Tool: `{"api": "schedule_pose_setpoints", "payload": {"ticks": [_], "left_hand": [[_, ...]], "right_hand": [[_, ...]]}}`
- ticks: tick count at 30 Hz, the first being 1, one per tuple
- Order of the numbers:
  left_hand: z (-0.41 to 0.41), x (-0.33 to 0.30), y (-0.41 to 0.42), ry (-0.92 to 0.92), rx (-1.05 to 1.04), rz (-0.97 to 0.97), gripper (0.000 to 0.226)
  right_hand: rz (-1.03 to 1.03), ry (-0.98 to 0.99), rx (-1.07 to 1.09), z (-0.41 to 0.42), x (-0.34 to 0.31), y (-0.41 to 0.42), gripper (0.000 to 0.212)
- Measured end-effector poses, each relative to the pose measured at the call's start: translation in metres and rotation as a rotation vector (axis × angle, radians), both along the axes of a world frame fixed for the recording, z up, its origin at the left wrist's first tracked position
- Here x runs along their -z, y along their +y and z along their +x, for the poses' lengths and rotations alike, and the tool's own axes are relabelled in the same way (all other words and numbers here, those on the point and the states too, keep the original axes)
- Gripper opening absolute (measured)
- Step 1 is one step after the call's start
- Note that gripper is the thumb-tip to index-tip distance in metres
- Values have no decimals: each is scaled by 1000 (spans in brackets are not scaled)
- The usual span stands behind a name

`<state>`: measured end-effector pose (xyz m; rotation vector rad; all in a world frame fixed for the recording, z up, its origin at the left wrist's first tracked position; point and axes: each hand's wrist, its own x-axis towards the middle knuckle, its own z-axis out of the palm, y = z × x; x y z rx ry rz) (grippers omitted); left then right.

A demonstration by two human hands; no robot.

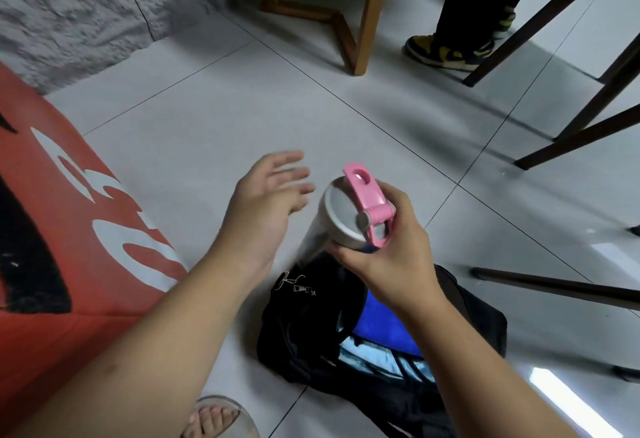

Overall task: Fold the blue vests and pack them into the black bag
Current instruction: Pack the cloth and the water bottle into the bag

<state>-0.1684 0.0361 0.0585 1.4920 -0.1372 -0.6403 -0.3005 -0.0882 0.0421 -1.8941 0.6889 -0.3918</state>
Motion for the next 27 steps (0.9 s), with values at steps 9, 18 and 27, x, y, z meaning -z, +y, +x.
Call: {"api": "schedule_pose_setpoints", "payload": {"ticks": [9, 18, 27], "left_hand": [[-22, 155, 25, -77, 370, 1115, 33], [-34, 158, 28, -20, 339, 845, 5], [-61, 125, 70, -745, 584, 644, 32]], "right_hand": [[188, -24, 303, -17, 25, 14, 72], [318, -71, 483, -34, 40, 13, 61], [458, -141, 617, -31, 45, 29, 60]]}}
